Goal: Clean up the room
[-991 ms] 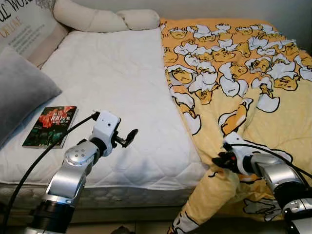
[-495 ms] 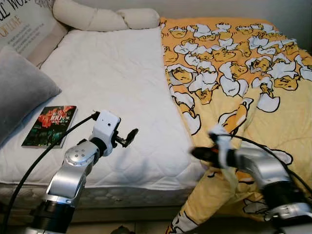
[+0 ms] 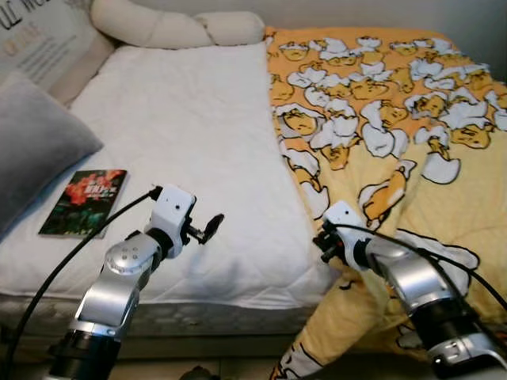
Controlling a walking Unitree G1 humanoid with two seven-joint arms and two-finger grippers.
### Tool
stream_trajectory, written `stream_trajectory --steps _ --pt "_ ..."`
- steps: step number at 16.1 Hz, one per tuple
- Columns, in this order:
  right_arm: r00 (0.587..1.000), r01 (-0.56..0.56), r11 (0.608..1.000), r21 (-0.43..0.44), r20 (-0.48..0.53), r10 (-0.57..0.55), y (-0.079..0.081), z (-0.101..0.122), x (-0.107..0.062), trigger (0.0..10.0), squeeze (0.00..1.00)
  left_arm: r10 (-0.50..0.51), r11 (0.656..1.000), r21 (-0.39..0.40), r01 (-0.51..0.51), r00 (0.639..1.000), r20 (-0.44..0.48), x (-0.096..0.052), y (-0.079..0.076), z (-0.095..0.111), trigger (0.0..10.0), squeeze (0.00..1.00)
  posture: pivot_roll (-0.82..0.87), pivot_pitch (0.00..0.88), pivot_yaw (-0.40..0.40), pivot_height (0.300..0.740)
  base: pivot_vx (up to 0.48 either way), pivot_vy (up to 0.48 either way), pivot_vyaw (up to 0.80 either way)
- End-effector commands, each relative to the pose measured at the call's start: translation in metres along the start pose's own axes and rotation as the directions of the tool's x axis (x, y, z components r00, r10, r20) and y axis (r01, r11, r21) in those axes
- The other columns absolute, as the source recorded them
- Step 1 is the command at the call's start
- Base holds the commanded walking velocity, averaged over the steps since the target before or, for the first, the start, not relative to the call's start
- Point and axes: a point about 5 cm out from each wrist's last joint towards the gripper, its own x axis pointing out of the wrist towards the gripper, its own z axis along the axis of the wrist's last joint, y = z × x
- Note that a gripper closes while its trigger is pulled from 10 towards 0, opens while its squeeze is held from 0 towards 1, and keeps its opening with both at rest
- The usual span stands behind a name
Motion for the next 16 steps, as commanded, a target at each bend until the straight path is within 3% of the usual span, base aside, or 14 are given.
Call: stream_trajectory --steps 1,5,9,10,11,12,13,14,16 --pt "0.999 0.031 0.999 -0.031 -0.016 -0.032 0.005 0.002 0.001 10.0 1.00 -0.034 0.999 0.020 0.034 0.999 0.017 -0.001 -0.005 0.004 10.0 0.00 0.02 0.000 0.001 0.740 0.000 0.000 0.00" --pt "0.977 0.154 0.966 -0.206 -0.113 -0.180 0.002 -0.009 -0.001 10.0 1.00 -0.149 0.988 0.028 0.149 0.989 0.020 -0.014 -0.017 0.003 10.0 0.00 0.05 0.000 -0.007 0.740 0.000 0.000 0.00" --pt "0.942 0.207 0.941 -0.267 -0.204 -0.265 -0.002 -0.031 -0.002 10.0 1.00 -0.296 0.955 0.003 0.296 0.955 0.020 -0.022 -0.029 0.004 10.0 0.00 0.05 0.000 0.007 0.740 0.000 0.000 0.00" --pt "0.936 0.213 0.941 -0.263 -0.223 -0.274 -0.004 -0.035 0.000 10.0 1.00 -0.345 0.939 0.001 0.345 0.939 0.013 -0.025 -0.033 0.004 10.0 0.91 0.05 0.000 0.011 0.740 0.000 0.000 0.00" --pt "0.933 0.215 0.940 -0.265 -0.229 -0.278 -0.004 -0.037 0.000 10.0 0.11 -0.362 0.932 0.002 0.362 0.932 0.010 -0.026 -0.035 0.004 10.0 1.00 0.05 0.000 0.012 0.740 0.000 0.000 0.00" --pt "0.931 0.213 0.947 -0.240 -0.244 -0.271 -0.005 -0.041 0.002 10.0 0.00 -0.388 0.922 0.018 0.388 0.922 -0.002 -0.027 -0.036 0.004 10.0 1.00 0.05 0.000 0.015 0.740 0.000 0.000 0.00" --pt "0.930 0.213 0.953 -0.216 -0.253 -0.265 -0.005 -0.045 0.004 3.2 0.00 -0.394 0.918 0.036 0.394 0.919 -0.012 -0.028 -0.037 0.004 10.0 1.00 0.05 0.000 0.016 0.740 0.000 0.000 0.00" --pt "0.933 0.207 0.960 -0.189 -0.259 -0.252 -0.005 -0.047 0.005 0.0 0.00 -0.393 0.919 0.041 0.393 0.919 -0.019 -0.029 -0.037 0.003 10.0 1.00 0.05 0.000 0.015 0.740 0.000 0.000 0.00" --pt "0.935 0.208 0.961 -0.185 -0.251 -0.251 -0.005 -0.044 0.006 0.0 0.00 -0.386 0.921 0.050 0.387 0.922 -0.032 -0.030 -0.035 0.003 10.0 1.00 0.06 0.000 0.012 0.740 0.000 0.000 0.00"
